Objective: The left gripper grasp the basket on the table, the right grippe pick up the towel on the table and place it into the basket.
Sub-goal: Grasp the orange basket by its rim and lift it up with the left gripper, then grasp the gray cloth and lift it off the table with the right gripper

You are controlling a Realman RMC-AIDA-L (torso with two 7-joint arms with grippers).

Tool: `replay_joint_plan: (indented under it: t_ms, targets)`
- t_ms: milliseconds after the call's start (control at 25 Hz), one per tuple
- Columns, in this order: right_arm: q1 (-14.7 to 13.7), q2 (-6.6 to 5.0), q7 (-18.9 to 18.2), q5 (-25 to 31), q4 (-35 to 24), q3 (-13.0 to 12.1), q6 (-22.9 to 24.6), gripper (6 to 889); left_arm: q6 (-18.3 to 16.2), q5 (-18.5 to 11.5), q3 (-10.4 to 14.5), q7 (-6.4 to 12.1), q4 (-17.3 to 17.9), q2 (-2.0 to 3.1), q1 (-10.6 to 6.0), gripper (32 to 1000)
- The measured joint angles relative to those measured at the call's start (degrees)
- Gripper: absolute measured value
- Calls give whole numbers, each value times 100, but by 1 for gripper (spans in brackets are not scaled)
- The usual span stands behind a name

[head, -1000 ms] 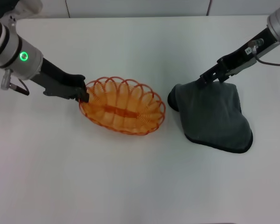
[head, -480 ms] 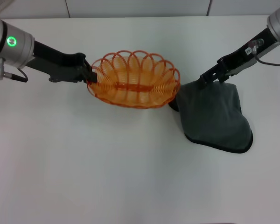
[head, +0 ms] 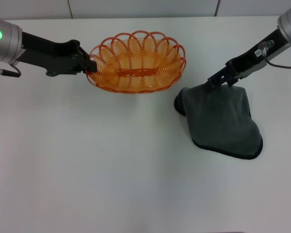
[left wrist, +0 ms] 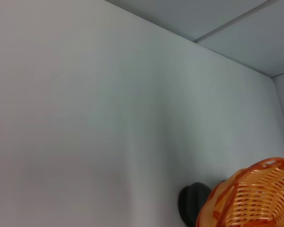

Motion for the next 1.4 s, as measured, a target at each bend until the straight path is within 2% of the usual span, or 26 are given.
replay_joint_plan:
  t_ms: [720, 960, 1120, 1240, 1400]
  targets:
    - [-26, 0, -94, -42, 102, -54, 399, 865, -20, 26, 19, -3, -9, -1, -24, 79]
    - [-26, 107, -233, -53, 235, -85, 649, 864, -31, 37, 22, -3, -9, -10, -29, 79]
    - [-26, 244, -292, -50, 284, -324, 877, 864, -31, 39, 28, 7, -9, -14, -25, 79]
    - [-43, 370, -298, -50, 297, -616, 1097, 864, -27, 39, 35, 50, -9, -18, -25, 79]
    - [-88, 480, -299, -51, 311, -991, 1395, 864, -20, 38, 25, 65, -9, -22, -26, 79]
